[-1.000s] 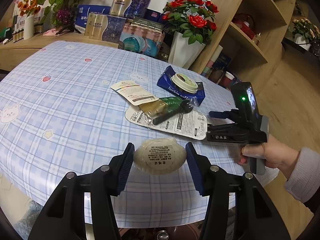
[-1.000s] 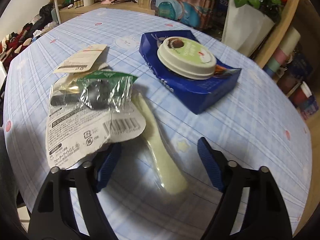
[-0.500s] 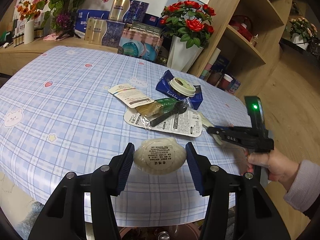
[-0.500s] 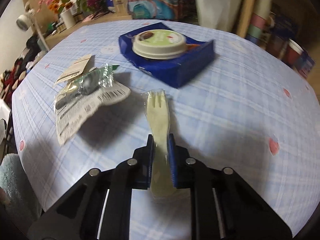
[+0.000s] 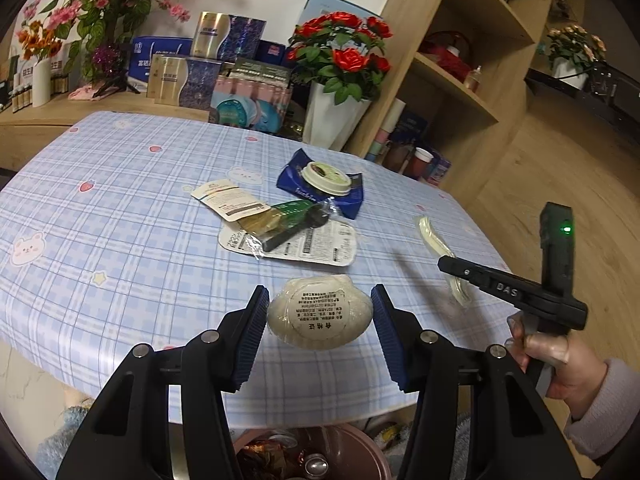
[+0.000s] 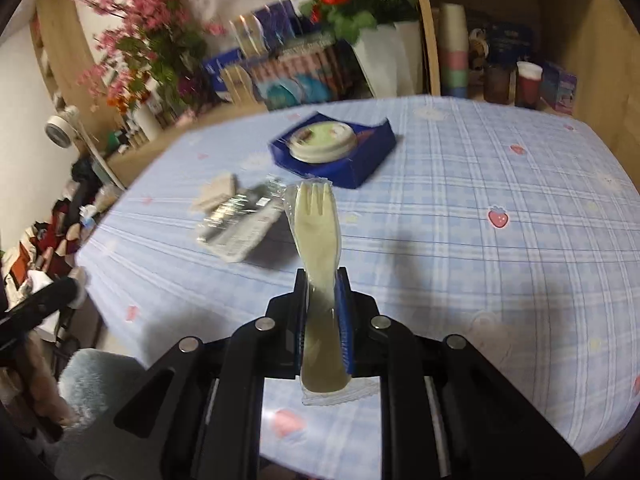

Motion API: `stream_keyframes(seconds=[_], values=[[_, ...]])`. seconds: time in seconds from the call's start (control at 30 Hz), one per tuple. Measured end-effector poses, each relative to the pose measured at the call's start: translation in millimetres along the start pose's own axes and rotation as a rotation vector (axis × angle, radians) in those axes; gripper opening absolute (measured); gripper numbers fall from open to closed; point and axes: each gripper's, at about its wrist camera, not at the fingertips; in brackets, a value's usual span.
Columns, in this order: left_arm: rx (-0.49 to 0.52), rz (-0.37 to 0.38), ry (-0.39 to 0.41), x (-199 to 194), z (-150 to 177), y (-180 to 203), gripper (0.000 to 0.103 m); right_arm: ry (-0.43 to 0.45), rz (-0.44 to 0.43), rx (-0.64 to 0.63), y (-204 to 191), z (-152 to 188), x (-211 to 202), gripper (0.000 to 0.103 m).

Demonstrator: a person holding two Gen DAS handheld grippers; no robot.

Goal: Collect trash
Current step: 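Drop the wrapped fork into the bin with right gripper while left holds the pouch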

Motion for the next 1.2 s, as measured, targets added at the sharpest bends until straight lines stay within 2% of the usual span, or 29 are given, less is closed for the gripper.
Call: stream_keyframes(seconds=[0.17,0.47,0.77,1.2], values=[[0.015,0.016,0.014,-20,7,4,0.051,0.041,-0.040,-0.032,-35,18,-28,0.017],[0.032,0.025,0.029,-62,23,0,0.051,0.038,-0.060,-0.037,-67,56,-52,0.017],[0.028,-0.004,0.038,-87,35,-11,0.051,-0.025,-0.114,-0.066,-93,85,-46,0.017],[0.029,-0.024,0.068,-98,30,-11,0.051,-0.084,-0.248,-0.103,-118,91,-40,0.017]])
Point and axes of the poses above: each gripper's, at about its wrist camera, not at the fingertips, and x roughly the way its jaws point, y to its right, z to its underside, and after that the axes turned 8 degrees about -z, right-handed
